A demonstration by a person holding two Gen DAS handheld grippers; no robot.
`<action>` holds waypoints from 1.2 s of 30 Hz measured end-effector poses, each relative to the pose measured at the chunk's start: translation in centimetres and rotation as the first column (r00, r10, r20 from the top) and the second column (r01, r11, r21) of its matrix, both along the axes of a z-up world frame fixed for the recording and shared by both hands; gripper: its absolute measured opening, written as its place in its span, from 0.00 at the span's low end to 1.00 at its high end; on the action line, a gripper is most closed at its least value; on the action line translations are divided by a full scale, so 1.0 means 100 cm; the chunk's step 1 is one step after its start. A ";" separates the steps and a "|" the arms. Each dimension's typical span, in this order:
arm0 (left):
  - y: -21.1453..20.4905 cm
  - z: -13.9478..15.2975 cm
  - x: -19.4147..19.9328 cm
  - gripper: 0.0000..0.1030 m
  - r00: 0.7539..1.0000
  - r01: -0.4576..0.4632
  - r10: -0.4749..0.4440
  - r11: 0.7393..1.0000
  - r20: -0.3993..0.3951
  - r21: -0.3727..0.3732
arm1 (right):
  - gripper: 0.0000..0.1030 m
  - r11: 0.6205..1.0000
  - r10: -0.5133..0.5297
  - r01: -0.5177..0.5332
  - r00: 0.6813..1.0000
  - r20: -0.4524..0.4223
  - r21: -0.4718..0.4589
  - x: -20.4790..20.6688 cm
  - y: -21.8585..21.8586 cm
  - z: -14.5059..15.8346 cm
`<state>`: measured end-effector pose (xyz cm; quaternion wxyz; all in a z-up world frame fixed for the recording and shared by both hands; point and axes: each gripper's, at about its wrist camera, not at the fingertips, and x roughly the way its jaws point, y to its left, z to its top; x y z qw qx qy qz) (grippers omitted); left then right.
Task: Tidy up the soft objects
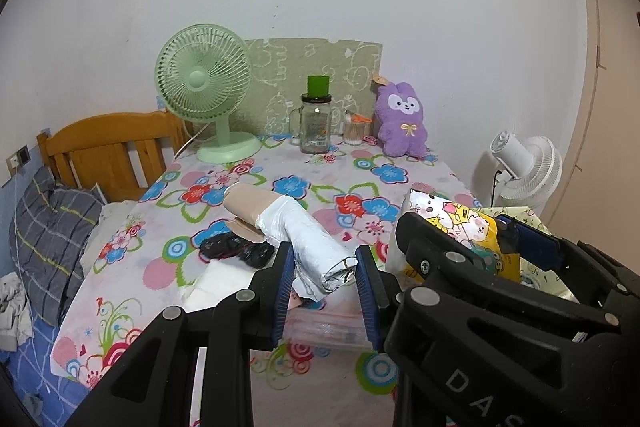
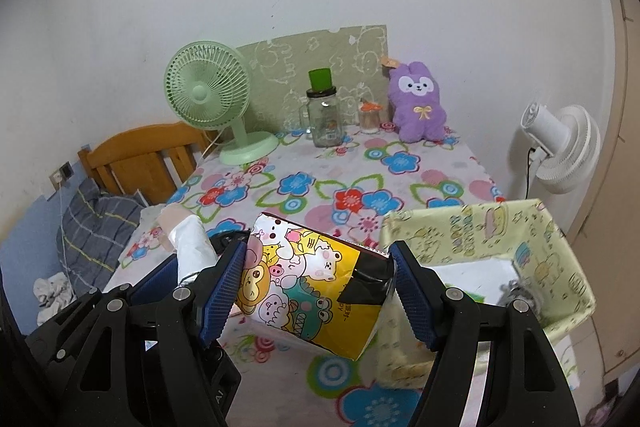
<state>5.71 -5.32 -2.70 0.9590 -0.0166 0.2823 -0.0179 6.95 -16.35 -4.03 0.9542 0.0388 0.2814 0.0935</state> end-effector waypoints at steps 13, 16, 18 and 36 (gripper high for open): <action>-0.038 0.005 0.014 0.30 0.999 0.043 -0.044 0.999 0.021 0.010 | 0.73 0.999 -0.038 0.038 0.999 0.023 0.003 0.013 -0.039 0.005; -0.048 0.005 0.019 0.30 0.998 0.061 -0.061 0.998 0.023 0.013 | 0.73 0.999 -0.053 0.053 0.998 0.026 0.003 0.016 -0.049 0.006; -0.056 0.004 0.022 0.30 0.997 0.074 -0.074 0.997 0.024 0.014 | 0.73 0.998 -0.065 0.065 0.997 0.027 0.001 0.017 -0.056 0.006; -0.113 -0.011 0.047 0.30 0.983 0.186 -0.186 0.982 -0.004 0.037 | 0.73 0.986 -0.168 0.168 0.986 0.005 0.003 0.032 -0.115 -0.011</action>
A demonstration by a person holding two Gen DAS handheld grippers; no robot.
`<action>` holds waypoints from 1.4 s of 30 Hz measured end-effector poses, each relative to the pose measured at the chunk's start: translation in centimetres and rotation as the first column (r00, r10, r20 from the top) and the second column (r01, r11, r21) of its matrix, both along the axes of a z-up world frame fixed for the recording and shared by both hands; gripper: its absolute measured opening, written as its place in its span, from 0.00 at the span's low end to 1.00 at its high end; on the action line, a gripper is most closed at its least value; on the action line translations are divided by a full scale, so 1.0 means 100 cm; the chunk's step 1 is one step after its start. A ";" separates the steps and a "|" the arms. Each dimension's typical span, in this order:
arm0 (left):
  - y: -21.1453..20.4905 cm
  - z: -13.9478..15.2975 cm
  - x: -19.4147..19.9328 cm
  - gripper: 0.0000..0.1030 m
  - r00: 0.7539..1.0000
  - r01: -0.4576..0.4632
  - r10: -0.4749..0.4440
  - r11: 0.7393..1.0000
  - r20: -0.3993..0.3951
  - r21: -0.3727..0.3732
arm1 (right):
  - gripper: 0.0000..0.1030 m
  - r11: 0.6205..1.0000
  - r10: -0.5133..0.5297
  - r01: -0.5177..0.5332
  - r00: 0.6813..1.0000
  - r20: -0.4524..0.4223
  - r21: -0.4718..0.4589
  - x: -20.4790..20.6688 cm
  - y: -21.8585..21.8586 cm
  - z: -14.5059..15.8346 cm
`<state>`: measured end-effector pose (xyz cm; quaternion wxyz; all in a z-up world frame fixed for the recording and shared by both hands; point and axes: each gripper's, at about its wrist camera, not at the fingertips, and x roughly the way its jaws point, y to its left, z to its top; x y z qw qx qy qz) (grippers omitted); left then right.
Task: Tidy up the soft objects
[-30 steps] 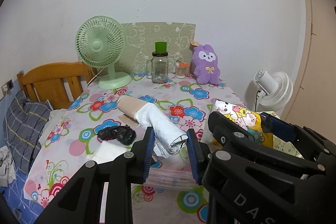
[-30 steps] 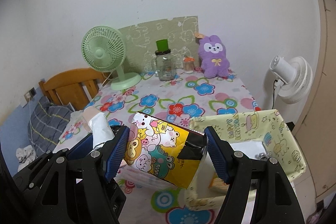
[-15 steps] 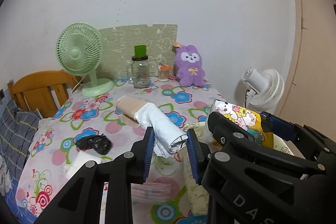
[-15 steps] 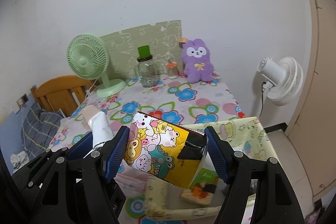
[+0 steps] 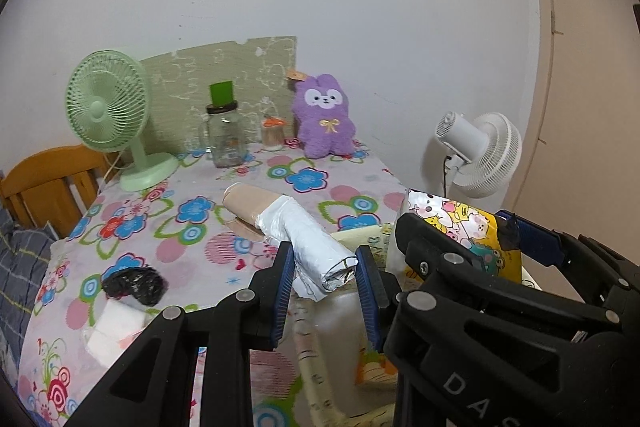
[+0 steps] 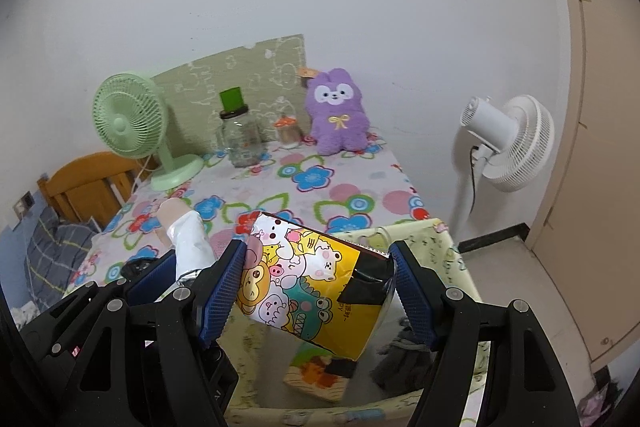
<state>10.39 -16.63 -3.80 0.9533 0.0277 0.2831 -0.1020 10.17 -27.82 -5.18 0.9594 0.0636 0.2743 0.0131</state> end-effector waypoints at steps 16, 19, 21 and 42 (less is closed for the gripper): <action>-0.041 -0.024 0.018 0.37 0.992 0.113 -0.108 0.990 -0.063 0.079 | 0.73 0.996 -0.084 0.086 0.993 -0.082 0.022 0.015 -0.039 -0.029; -0.044 -0.026 0.019 0.41 0.992 0.112 -0.105 0.989 -0.073 0.100 | 0.73 0.996 -0.087 0.090 0.992 -0.097 0.024 0.017 -0.043 -0.034; -0.044 -0.028 0.020 0.55 0.990 0.120 -0.111 0.987 -0.085 0.107 | 0.73 0.996 -0.085 0.088 0.991 -0.102 0.024 0.020 -0.043 -0.036; -0.039 -0.022 0.016 0.90 0.993 0.101 -0.093 0.988 -0.080 0.114 | 0.96 0.997 -0.077 0.075 0.995 -0.060 -0.028 0.020 -0.035 -0.030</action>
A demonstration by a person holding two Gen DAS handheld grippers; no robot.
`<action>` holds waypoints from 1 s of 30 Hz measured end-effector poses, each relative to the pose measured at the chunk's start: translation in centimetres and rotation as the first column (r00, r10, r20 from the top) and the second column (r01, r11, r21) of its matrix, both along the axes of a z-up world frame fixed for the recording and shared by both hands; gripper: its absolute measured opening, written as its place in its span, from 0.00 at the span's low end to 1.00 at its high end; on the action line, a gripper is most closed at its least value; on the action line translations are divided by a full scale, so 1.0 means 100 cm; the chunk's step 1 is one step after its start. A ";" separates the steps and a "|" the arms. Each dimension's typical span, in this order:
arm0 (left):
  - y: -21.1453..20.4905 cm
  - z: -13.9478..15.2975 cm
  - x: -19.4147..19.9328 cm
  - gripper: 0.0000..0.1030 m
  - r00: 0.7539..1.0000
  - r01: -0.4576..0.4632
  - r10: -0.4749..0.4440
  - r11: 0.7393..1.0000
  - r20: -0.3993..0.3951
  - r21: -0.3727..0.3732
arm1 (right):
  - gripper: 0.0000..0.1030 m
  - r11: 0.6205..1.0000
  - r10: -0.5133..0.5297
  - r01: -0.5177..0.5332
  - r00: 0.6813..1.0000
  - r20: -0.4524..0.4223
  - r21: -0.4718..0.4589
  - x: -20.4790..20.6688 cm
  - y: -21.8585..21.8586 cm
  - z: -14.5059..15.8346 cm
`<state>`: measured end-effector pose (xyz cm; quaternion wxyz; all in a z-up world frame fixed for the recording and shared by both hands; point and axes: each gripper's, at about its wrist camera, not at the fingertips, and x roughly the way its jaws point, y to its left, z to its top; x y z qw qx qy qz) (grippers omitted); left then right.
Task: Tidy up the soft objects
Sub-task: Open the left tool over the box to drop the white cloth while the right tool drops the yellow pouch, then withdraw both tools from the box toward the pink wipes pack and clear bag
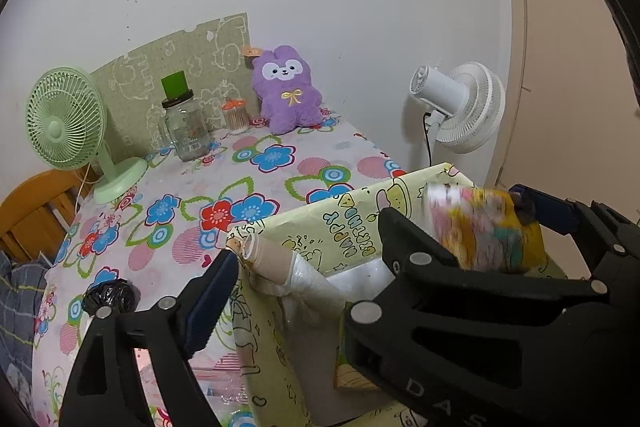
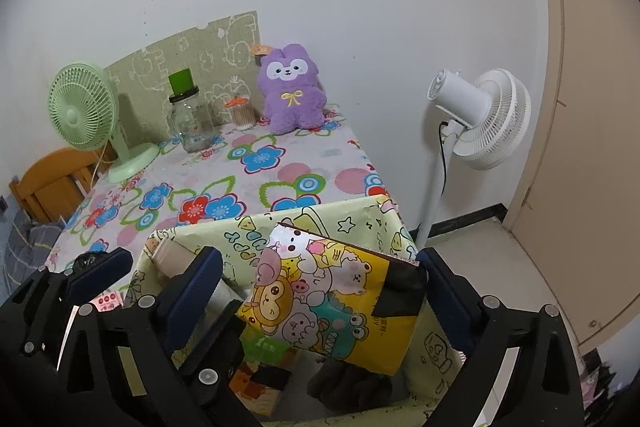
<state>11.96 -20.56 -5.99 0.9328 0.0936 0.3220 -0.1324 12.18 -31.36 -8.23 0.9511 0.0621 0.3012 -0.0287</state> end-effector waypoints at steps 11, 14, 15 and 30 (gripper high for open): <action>0.019 0.016 -0.024 0.93 0.999 -0.018 0.019 0.998 0.026 -0.052 | 1.00 1.000 0.013 -0.013 1.000 0.026 -0.002 -0.026 0.020 0.017; 0.026 0.021 -0.031 0.94 0.999 -0.019 0.022 0.998 0.041 -0.061 | 1.00 1.000 0.014 -0.014 0.999 0.043 -0.012 -0.035 0.027 0.023; 0.028 0.022 -0.034 0.94 0.999 -0.020 0.023 0.998 0.047 -0.063 | 1.00 1.000 0.014 -0.014 0.999 0.048 -0.014 -0.037 0.029 0.024; 0.074 0.044 -0.063 0.94 0.995 -0.010 0.019 0.996 0.102 -0.091 | 1.00 0.999 0.037 -0.034 0.994 0.106 -0.034 -0.070 0.074 0.047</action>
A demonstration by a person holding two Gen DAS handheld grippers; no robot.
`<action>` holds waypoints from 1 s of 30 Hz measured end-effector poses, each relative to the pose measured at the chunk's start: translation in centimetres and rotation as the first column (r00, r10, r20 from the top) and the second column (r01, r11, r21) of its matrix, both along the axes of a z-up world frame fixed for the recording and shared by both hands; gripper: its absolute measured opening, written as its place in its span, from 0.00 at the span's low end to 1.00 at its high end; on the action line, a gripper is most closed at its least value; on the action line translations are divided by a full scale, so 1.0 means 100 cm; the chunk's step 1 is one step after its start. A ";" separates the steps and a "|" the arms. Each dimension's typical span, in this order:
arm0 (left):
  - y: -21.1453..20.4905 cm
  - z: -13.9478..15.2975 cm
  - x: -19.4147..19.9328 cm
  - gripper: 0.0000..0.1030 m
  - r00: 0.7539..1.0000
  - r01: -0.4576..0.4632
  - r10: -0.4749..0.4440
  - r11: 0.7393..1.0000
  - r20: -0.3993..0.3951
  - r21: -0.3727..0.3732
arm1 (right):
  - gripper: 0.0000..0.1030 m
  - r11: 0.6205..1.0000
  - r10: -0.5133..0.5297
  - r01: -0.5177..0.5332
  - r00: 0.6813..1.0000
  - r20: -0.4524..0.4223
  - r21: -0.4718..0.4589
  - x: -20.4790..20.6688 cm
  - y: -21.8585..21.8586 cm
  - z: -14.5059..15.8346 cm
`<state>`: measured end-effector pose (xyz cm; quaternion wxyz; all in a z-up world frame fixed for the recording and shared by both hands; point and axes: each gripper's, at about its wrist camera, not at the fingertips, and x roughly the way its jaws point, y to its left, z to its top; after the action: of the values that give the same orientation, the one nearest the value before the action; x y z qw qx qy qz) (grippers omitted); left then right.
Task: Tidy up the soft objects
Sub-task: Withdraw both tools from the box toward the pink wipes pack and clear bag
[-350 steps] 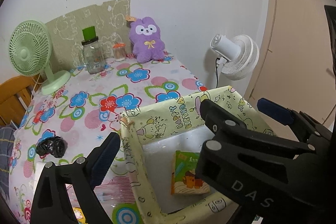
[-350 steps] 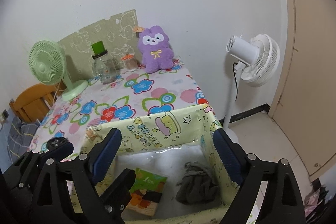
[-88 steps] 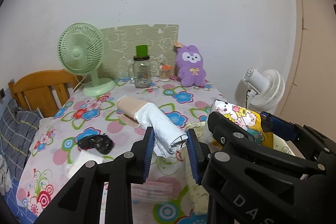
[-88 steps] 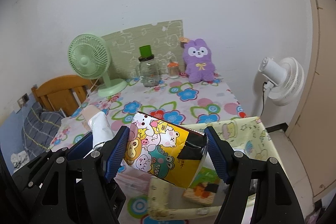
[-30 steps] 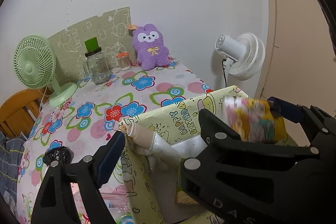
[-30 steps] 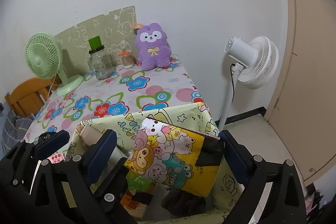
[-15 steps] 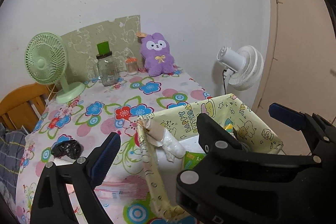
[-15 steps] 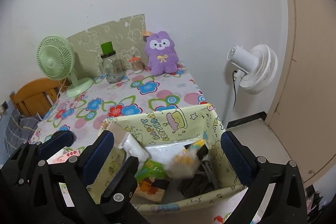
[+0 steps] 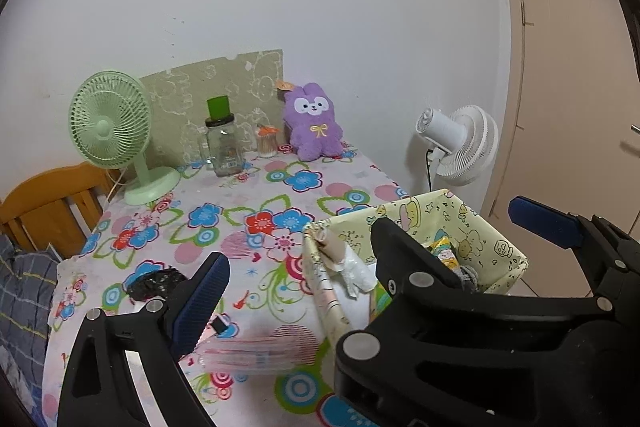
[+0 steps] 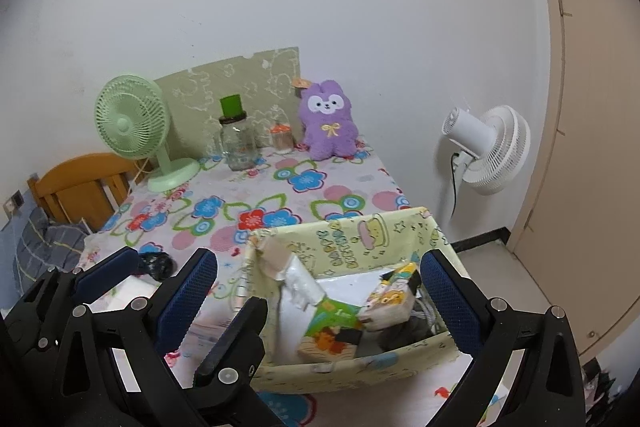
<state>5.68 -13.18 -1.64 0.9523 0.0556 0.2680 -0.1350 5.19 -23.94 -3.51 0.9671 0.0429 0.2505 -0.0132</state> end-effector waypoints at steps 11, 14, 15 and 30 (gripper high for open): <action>0.030 0.005 -0.015 0.94 1.000 -0.016 0.015 0.999 0.023 0.040 | 1.00 0.999 0.022 -0.023 0.999 0.026 0.028 -0.015 0.031 0.004; 0.039 0.004 -0.017 0.94 0.999 -0.025 0.024 0.999 0.023 0.041 | 1.00 0.999 0.032 -0.033 0.999 0.023 0.030 -0.017 0.041 0.003; 0.042 0.003 -0.018 0.94 0.999 -0.027 0.026 0.999 0.023 0.040 | 1.00 0.999 0.034 -0.035 0.999 0.022 0.029 -0.017 0.043 0.003; 0.080 -0.011 -0.025 0.94 0.999 -0.054 0.053 0.998 0.007 0.021 | 1.00 0.995 0.100 -0.100 0.995 0.022 0.011 -0.023 0.081 -0.010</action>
<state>3.14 -5.17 -2.72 0.9557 0.0590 0.2680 -0.1064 2.90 -15.79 -4.53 0.9688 0.0365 0.2423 0.0372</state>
